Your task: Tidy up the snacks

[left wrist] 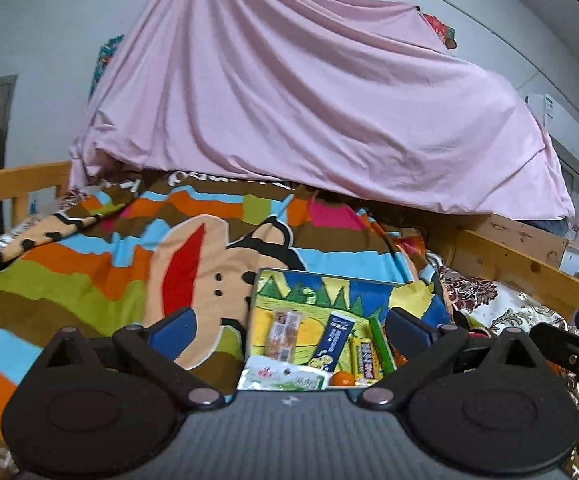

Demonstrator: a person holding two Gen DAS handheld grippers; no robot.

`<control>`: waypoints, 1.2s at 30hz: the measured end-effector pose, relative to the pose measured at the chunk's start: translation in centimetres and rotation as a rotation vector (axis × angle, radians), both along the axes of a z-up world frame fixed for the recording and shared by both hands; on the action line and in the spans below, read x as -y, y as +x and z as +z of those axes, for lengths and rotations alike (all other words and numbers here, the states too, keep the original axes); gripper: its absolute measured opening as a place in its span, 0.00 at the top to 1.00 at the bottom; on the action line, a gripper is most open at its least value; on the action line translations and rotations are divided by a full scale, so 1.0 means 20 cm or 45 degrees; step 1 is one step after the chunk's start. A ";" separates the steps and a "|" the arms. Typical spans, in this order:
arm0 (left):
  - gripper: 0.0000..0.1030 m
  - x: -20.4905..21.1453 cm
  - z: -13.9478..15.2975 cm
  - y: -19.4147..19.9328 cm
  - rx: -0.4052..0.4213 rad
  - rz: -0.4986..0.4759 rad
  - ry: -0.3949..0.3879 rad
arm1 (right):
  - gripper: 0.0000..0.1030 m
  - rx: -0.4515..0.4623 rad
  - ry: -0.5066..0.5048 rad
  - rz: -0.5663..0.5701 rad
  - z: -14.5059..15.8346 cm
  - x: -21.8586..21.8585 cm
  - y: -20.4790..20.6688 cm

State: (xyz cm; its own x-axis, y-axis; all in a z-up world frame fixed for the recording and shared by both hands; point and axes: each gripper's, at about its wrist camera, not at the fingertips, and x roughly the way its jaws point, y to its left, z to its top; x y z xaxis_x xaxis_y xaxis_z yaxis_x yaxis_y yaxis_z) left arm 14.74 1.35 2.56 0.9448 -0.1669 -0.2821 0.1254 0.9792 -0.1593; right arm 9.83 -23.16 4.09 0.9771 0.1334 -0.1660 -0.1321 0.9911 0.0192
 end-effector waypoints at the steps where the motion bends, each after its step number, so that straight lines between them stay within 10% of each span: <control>1: 0.00 -0.01 0.00 -0.03 -0.001 0.007 0.006 | 0.01 0.001 -0.002 -0.002 0.00 0.00 -0.02; 16: 0.00 -0.07 -0.02 -0.31 -0.173 0.008 0.052 | 0.01 -0.150 0.009 -0.050 -0.07 0.00 -0.32; 36: 0.00 -0.07 -0.12 -0.26 -0.501 0.014 0.101 | 0.01 -0.450 -0.029 -0.075 -0.20 -0.05 -0.22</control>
